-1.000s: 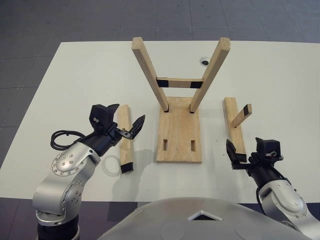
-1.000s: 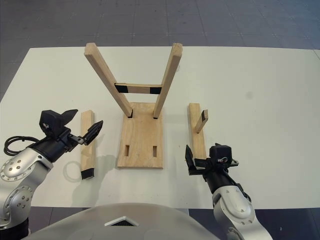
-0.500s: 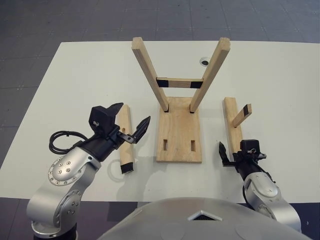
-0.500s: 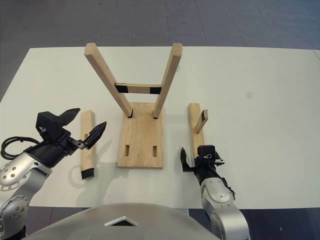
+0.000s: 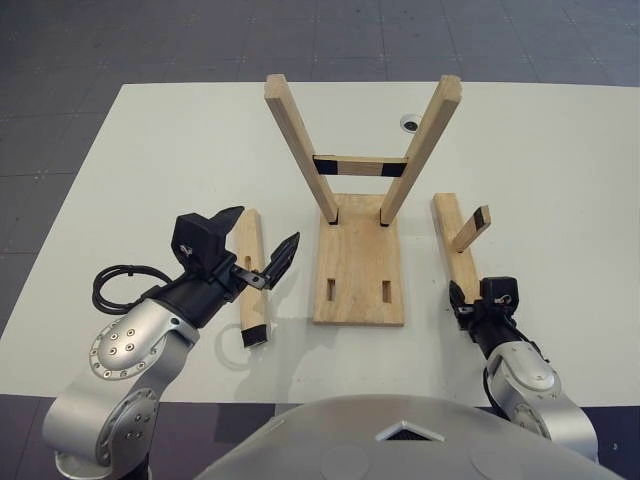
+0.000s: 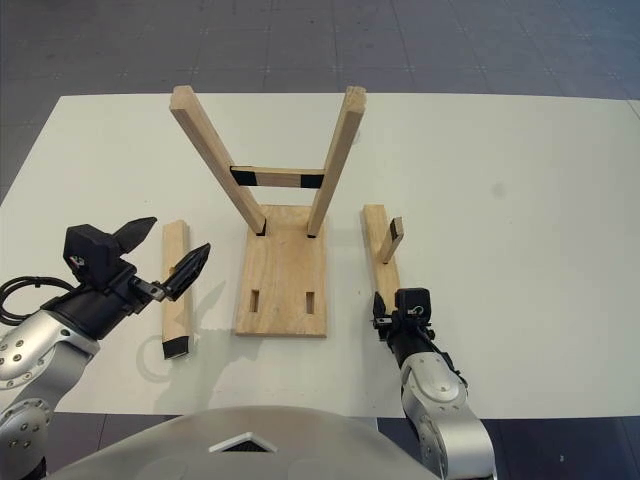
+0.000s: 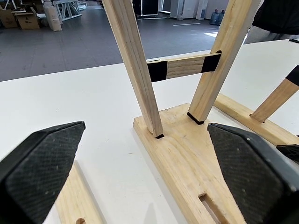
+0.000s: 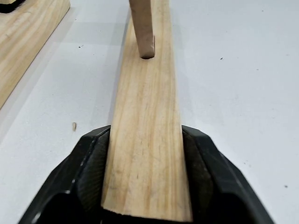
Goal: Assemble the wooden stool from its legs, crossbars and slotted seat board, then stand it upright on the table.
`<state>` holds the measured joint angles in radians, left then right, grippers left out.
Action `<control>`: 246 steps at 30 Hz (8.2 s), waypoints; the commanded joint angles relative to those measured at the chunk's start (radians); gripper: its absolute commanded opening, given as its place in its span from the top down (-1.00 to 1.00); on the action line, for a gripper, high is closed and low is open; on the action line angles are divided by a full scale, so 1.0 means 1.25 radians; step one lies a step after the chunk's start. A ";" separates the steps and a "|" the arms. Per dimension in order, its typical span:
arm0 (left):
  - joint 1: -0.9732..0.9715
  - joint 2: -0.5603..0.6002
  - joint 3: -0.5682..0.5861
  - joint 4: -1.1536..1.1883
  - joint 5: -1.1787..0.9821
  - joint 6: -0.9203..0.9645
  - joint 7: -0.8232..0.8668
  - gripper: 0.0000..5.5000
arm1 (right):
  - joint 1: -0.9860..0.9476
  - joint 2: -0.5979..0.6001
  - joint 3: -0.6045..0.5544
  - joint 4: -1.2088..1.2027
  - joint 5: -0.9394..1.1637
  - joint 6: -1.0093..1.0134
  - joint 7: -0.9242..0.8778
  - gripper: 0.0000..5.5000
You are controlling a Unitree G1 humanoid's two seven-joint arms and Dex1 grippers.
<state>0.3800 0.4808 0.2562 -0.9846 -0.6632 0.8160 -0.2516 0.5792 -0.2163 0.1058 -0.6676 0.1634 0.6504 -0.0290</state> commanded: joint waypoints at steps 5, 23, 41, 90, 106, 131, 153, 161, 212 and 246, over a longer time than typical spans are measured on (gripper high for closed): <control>0.007 0.000 0.003 0.002 -0.016 0.007 0.013 -0.77 | -0.052 -0.010 -0.222 0.004 0.051 0.036 0.019 0.25; -0.111 0.057 -0.001 0.296 -0.428 -0.058 -0.521 -0.77 | -0.124 -0.189 -0.369 -0.198 0.787 -0.090 0.530 0.25; -0.177 -0.003 -0.164 0.262 -0.459 -0.071 -0.424 -0.77 | -0.195 -0.200 -0.019 -0.176 0.559 -0.128 0.556 0.25; -0.141 -0.017 -0.184 0.251 -0.493 -0.148 -0.510 0.25 | -0.192 -0.175 0.131 -0.075 0.868 -0.057 0.498 0.25; -0.108 0.055 -0.177 0.253 -0.446 -0.154 -0.534 0.25 | -0.205 -0.166 0.090 -0.061 0.900 -0.026 0.481 0.25; -0.124 0.109 -0.135 0.281 -0.301 -0.243 -0.615 0.25 | -0.178 -0.211 0.076 -0.082 0.875 -0.007 0.550 -0.78; -0.157 0.104 -0.170 0.485 0.007 -0.590 -0.839 0.26 | -0.167 -0.256 -0.034 0.012 0.725 -0.051 0.598 -1.00; -0.191 0.080 -0.174 0.582 0.064 -0.759 -0.911 0.26 | -0.153 -0.255 -0.048 0.021 0.706 -0.047 0.618 -1.00; -0.266 0.069 -0.316 0.902 0.144 -0.957 -1.001 0.26 | -0.157 -0.249 -0.072 0.013 0.707 -0.039 0.596 -1.00; -0.185 0.129 -0.340 0.785 0.147 -0.947 -0.992 0.26 | -0.157 -0.238 -0.070 0.013 0.702 -0.045 0.576 -1.00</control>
<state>0.1204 0.6201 -0.1374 -0.0159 -0.5385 -0.3820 -1.4756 0.3879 -0.5169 0.0216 -0.6463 1.0531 0.5945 0.7001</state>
